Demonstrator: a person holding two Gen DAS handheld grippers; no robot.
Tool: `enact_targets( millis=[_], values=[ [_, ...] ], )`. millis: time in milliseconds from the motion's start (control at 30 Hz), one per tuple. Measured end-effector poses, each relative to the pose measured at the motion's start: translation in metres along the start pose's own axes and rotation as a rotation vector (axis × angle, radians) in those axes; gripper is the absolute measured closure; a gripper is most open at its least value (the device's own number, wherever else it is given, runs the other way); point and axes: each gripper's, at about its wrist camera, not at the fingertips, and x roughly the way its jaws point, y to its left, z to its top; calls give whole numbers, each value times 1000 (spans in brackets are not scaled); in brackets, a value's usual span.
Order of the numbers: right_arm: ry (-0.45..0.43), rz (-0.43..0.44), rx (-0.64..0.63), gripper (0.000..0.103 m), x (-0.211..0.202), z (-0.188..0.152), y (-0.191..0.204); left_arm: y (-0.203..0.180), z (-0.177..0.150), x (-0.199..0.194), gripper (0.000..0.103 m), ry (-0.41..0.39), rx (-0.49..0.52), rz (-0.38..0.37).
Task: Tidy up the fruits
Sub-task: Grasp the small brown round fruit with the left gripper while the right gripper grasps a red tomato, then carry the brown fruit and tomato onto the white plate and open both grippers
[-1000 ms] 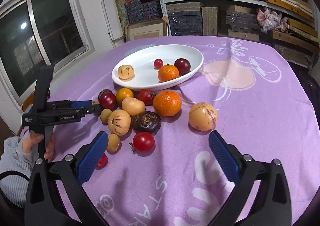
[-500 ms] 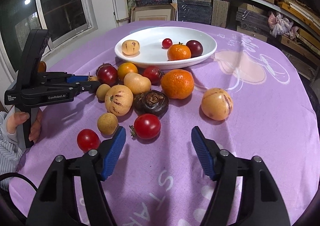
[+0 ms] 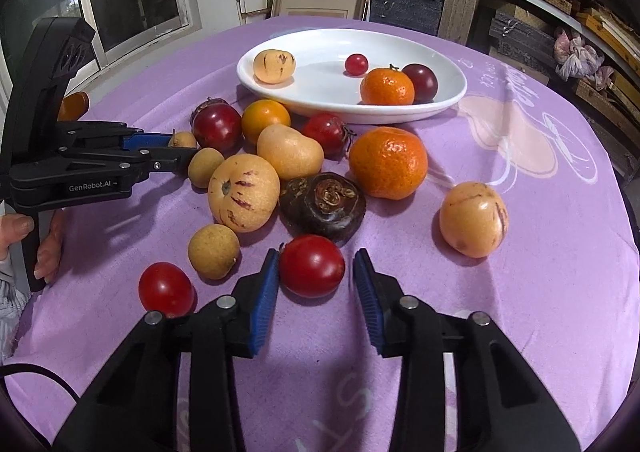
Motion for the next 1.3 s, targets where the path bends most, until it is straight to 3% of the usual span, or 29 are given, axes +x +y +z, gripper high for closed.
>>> enact_targets(
  millis=[333, 467, 700, 833, 1000, 1133, 1300],
  values=[
    [-45, 36, 42, 72, -15, -8, -9, -3, -4, -17, 76, -82, -6, 5],
    [-122, 44, 115, 73, -38, -2, -26, 3, 8, -30, 76, -120, -45, -28],
    [-359, 17, 199, 73, -105, 79, -64, 18, 99, -58, 76, -235, -46, 36],
    [-433, 41, 217, 73, -103, 127, -68, 27, 138, -41, 76, -264, -85, 48],
    [-320, 65, 152, 73, -29, 163, -46, 50, 159, 13, 76, -199, -165, 46],
    [-197, 49, 81, 73, 30, 167, -29, 57, 157, 49, 76, -144, -150, 51],
    [-113, 40, 39, 73, 68, 164, -20, 64, 150, 73, 76, -92, -131, 45]
  ],
)
